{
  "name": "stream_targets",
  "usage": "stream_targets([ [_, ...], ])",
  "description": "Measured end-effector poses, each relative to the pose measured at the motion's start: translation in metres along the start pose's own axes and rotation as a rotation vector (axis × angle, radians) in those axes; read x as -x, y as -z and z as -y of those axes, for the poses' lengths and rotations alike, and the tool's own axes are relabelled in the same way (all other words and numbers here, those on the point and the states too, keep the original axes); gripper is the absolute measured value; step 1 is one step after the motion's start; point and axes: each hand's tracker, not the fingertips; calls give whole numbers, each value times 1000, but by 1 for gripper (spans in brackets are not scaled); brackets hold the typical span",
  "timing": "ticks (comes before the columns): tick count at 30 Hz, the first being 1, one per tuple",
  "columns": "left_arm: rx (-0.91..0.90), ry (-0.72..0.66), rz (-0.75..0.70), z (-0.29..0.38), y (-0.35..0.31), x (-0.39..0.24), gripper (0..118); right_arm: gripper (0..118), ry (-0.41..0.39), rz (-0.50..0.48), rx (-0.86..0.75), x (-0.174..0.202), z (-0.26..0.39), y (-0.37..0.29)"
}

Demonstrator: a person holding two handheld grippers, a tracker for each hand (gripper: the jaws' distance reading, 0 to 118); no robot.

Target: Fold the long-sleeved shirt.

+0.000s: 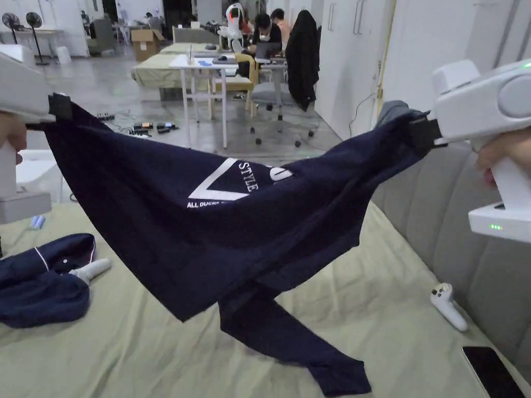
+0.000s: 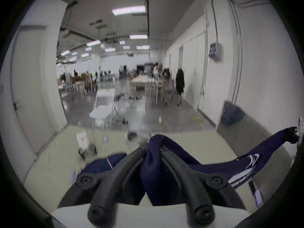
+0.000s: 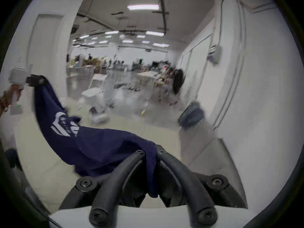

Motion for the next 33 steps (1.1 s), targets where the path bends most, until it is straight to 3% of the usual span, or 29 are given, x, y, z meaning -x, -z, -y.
stream_targets([
  [3,-118,2,-31,-71,-24,-13,11,6,51,106,-73,-24,-66,1],
  [7,-202,8,-41,-127,-47,-23,11,6,114,164,-162,-41,-115,-12],
  [13,-240,14,-36,-131,-61,-36,11,6,129,192,-197,-45,-132,-14],
  [18,-168,27,-22,-71,-51,-48,11,6,165,169,-137,-39,-87,13],
  [20,-84,-8,-7,-45,-6,-25,11,6,159,152,-76,-28,-48,31],
  [27,158,-5,6,112,57,-12,11,6,179,58,171,7,100,104],
  [33,213,-34,12,198,28,-25,11,6,221,14,229,30,179,90],
])
